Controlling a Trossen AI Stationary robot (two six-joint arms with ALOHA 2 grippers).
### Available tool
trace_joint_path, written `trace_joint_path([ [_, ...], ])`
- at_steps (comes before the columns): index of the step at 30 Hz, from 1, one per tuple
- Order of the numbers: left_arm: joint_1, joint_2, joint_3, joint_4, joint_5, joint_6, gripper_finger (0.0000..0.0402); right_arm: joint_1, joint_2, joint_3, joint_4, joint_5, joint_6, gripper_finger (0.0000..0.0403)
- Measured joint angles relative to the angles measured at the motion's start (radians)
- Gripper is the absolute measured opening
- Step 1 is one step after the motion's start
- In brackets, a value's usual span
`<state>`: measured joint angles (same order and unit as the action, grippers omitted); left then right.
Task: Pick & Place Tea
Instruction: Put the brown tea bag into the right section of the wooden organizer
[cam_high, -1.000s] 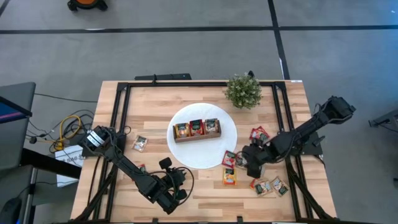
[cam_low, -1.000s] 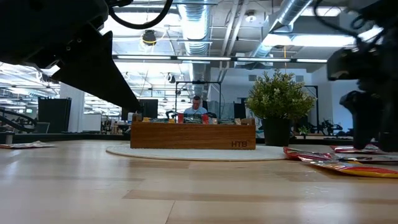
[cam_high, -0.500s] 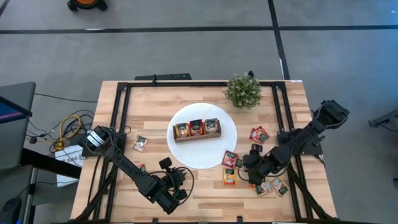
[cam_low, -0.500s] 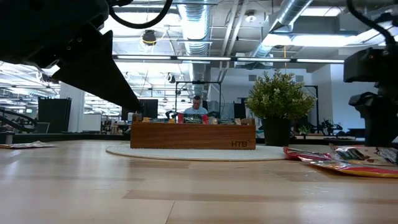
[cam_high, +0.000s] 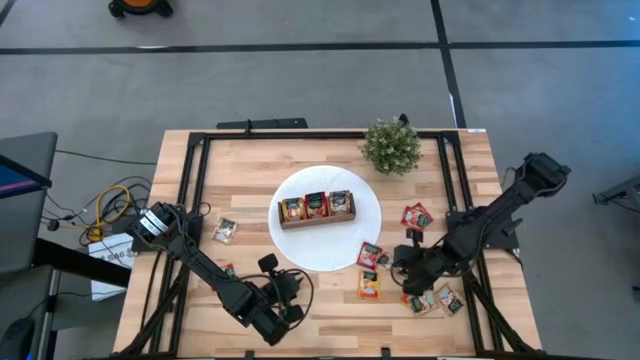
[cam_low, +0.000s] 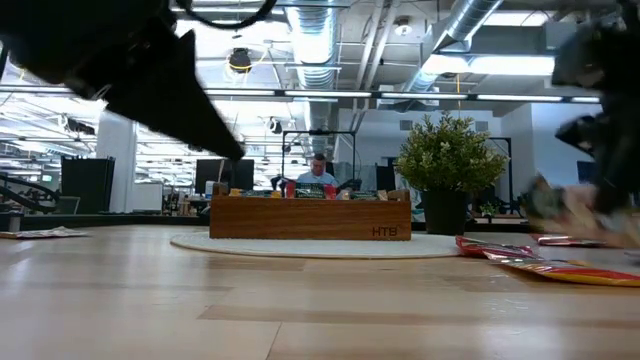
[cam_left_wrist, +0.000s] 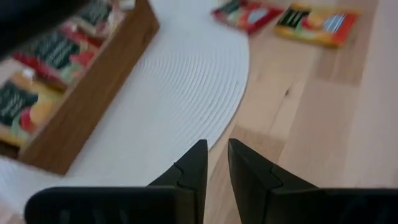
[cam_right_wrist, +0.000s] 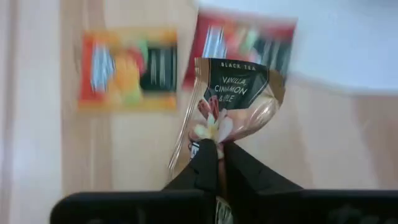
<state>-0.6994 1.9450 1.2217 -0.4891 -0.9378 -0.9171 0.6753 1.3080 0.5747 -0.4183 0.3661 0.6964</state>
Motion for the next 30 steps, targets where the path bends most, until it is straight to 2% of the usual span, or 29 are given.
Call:
trace_joint_path([
  [4,0.002,0.000,0.000,0.120,-0.060,0.148,0.0058,0.022,-0.022,0.001,0.101,0.183,-0.058,0.0025],
  [8,0.015,-0.031,0.003,0.194,-0.088,0.253,0.0071,0.038,0.020,0.002,0.294,0.396,-0.182,0.0013],
  [13,0.074,-0.091,0.004,0.306,-0.077,0.404,0.0114,0.023,0.149,0.002,0.626,0.472,-0.393,0.0011],
  [16,0.135,-0.103,0.005,0.426,0.031,0.540,0.0143,0.013,0.240,0.003,0.822,0.484,-0.498,0.0019],
  [19,0.204,-0.101,0.005,0.542,0.151,0.628,0.0159,0.002,0.314,0.003,0.927,0.524,-0.562,0.0017],
  [24,0.296,-0.098,0.004,0.566,0.187,0.665,0.0159,0.001,0.336,0.003,0.923,0.578,-0.557,0.0005],
  [28,0.353,-0.096,0.004,0.575,0.402,0.646,0.0153,0.004,0.321,0.004,0.926,0.591,-0.561,0.0017],
  [30,0.371,-0.096,0.004,0.576,0.442,0.641,0.0150,0.005,0.322,0.004,0.922,0.598,-0.564,0.0024],
])
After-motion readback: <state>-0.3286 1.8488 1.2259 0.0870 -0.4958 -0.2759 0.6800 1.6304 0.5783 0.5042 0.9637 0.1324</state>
